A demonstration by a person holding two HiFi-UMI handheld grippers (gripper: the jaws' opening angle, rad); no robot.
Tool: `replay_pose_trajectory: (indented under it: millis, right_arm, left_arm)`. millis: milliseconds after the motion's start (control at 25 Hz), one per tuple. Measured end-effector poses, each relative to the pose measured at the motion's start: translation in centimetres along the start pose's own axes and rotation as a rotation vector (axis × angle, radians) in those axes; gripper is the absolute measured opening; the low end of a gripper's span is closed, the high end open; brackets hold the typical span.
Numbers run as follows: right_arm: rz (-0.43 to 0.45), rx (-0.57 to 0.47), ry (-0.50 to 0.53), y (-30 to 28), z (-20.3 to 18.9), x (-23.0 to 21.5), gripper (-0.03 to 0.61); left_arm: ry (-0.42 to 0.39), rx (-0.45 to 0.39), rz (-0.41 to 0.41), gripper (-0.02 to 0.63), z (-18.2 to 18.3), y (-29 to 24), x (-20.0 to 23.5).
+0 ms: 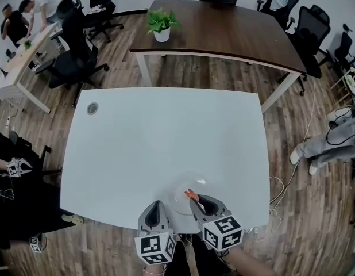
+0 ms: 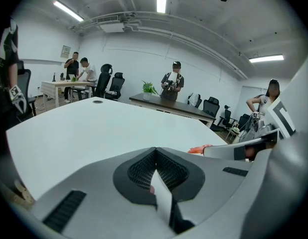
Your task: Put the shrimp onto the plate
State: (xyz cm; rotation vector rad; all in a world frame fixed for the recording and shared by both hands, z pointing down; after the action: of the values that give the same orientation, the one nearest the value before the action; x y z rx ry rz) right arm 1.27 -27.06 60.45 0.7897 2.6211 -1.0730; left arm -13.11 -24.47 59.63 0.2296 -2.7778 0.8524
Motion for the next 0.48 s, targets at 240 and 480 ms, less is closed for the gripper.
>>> replay_pose_trajectory:
  millis: [240,480]
  right_arm:
    - [0.031,0.047,0.011,-1.2,-0.8,0.2,0.075]
    - [0.051,0.127,0.037,-2.5,-1.6,0.4,0.075]
  left_arm:
    - [0.01,0.006,0.007,0.006,-0.6,-0.4,0.4]
    - [0.023,0.008,0.019,0.006,-1.1,-0.5,1.0]
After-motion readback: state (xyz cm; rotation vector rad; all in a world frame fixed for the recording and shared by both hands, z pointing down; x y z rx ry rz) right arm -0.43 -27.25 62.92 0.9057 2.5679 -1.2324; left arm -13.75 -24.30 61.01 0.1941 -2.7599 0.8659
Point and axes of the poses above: the fingertips, and each gripper's own axes: y backward along the fingers, x to its left, z out of its top, the point moved 4 cm from there along y, backward along the fingers, and after that the axes turned 3 degrees about -z, right-handed, at the moved point
